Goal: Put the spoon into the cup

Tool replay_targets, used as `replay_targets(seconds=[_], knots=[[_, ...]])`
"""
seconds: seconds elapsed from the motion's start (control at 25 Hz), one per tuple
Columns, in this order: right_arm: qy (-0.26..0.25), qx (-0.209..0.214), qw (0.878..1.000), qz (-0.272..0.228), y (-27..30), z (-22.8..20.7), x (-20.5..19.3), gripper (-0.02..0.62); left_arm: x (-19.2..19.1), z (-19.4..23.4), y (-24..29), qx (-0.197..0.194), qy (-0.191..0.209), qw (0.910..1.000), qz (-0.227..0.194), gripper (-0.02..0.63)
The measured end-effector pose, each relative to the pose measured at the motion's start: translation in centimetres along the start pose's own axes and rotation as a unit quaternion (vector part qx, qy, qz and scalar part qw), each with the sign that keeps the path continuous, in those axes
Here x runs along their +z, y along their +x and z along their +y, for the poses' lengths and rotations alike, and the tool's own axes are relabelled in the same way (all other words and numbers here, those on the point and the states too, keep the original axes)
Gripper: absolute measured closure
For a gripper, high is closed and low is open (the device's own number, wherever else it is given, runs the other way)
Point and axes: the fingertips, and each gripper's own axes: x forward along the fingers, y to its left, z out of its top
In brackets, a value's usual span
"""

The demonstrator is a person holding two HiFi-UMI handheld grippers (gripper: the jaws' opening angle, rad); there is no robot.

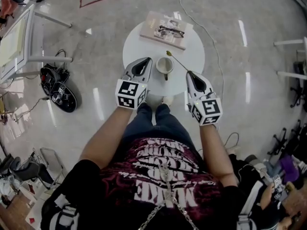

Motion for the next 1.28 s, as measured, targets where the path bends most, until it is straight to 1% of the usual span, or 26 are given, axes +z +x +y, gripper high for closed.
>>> replay_targets(seconds=[0.2, 0.48, 0.64, 0.84, 1.08, 1.28], knots=[[0.016, 0.007, 0.999, 0.042, 0.9, -0.1, -4.2, 0.560, -2.1, 0.3, 0.2, 0.007, -0.006, 0.9998, 0.018, 0.578], [0.037, 0.018, 0.995, 0.092, 3.0, -0.7, -8.5, 0.560, -4.1, 0.7, 0.1, 0.015, -0.013, 0.9993, 0.033, 0.578], [0.044, 0.021, 0.993, 0.109, 4.3, -0.9, -9.7, 0.560, -4.9, 0.7, -0.1, 0.020, -0.015, 0.9990, 0.036, 0.578], [0.033, 0.018, 0.990, 0.135, 5.8, -1.3, -11.6, 0.560, -6.8, 0.8, -0.1, 0.026, -0.023, 0.9982, 0.048, 0.578], [0.050, 0.012, 0.985, 0.164, 7.3, -1.9, -13.3, 0.560, -8.1, 1.1, -0.8, 0.034, -0.023, 0.9973, 0.061, 0.578], [0.059, 0.003, 0.980, 0.192, 8.3, -2.2, -14.4, 0.560, -8.4, 1.7, -1.7, 0.043, -0.026, 0.9966, 0.066, 0.578]])
